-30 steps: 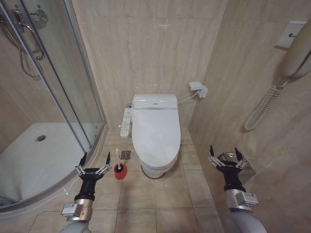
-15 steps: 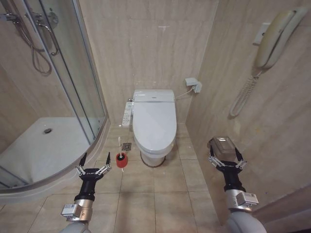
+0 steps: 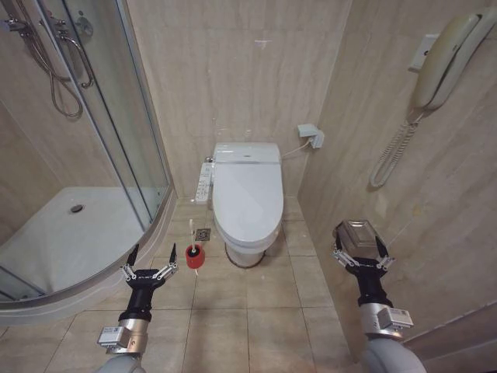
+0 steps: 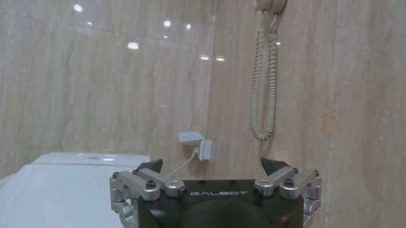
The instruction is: Open the toilet lid, clean the toilet bowl with a toilet brush, close the toilet lid, and flush.
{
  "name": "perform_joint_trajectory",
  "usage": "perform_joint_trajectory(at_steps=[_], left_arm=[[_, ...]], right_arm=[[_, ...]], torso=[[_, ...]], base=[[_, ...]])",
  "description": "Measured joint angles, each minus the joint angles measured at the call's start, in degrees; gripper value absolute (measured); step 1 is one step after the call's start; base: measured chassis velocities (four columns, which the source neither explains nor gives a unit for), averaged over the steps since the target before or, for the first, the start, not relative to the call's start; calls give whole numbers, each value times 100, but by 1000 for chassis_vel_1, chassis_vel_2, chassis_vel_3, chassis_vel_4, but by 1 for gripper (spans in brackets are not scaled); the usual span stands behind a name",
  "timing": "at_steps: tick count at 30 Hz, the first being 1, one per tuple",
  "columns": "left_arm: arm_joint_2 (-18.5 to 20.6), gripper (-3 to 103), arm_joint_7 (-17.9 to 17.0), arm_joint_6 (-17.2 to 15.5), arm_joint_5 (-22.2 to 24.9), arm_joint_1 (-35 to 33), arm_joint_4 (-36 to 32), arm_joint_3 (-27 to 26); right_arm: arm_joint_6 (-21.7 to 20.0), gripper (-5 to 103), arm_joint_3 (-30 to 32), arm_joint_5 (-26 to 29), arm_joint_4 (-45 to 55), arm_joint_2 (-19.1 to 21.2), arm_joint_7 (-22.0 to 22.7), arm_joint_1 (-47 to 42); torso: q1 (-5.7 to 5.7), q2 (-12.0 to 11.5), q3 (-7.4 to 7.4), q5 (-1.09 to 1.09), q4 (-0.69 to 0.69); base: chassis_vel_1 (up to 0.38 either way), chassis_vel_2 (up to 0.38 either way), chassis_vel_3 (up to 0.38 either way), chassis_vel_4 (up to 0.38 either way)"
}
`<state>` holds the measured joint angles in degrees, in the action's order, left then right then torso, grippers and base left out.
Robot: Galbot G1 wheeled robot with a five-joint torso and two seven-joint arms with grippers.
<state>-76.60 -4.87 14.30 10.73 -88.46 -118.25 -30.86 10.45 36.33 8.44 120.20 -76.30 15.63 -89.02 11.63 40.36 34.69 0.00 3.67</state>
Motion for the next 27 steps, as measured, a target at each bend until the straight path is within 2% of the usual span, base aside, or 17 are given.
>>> perform_joint_trajectory(at_steps=[27], left_arm=[[0,100,0,0,0,1,0,0]], right_arm=[[0,100,0,0,0,0,0,0]], torso=[[0,1,0,0,0]], base=[[4,-3,-7,4]])
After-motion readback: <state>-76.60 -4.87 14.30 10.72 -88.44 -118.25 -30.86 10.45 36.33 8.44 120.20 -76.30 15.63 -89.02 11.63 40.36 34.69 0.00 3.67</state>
